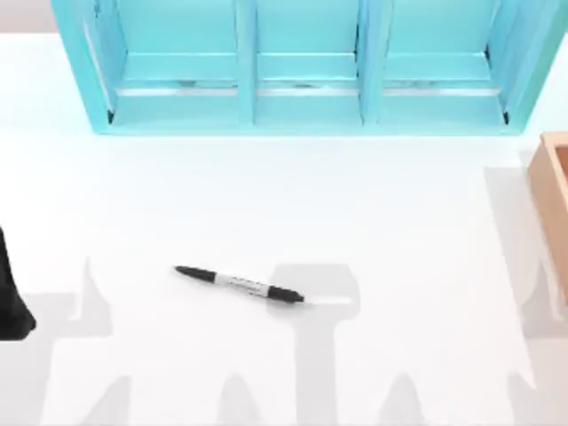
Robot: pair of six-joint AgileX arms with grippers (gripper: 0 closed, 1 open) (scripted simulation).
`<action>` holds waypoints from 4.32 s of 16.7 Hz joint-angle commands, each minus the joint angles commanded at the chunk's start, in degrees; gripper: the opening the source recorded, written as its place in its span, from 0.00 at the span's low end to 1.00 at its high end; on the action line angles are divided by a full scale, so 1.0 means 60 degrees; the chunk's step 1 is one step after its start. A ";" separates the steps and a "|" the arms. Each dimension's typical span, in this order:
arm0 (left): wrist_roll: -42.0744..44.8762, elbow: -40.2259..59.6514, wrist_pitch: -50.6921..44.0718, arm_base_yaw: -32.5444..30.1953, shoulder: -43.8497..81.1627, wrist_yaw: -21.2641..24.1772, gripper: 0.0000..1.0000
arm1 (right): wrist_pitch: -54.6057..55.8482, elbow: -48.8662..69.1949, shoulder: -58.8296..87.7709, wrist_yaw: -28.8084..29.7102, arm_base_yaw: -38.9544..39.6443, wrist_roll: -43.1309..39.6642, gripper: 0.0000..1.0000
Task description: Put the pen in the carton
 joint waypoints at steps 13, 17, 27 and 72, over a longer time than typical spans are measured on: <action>0.0000 0.0000 0.0000 0.0000 0.0000 0.0000 1.00 | -0.2740 0.4026 0.5273 -0.1014 0.1823 -0.1583 1.00; 0.0000 0.0000 0.0000 0.0000 0.0000 0.0000 1.00 | -0.4521 0.6649 0.8692 -0.1648 0.3032 -0.2683 1.00; 0.0000 0.0000 0.0000 0.0000 0.0000 0.0000 1.00 | -0.8984 1.3803 1.6832 -0.2815 0.5545 -0.4811 1.00; 0.0000 0.0000 0.0000 0.0000 0.0000 0.0000 1.00 | -1.0042 1.9582 2.4418 -0.2958 0.7160 -0.4442 0.62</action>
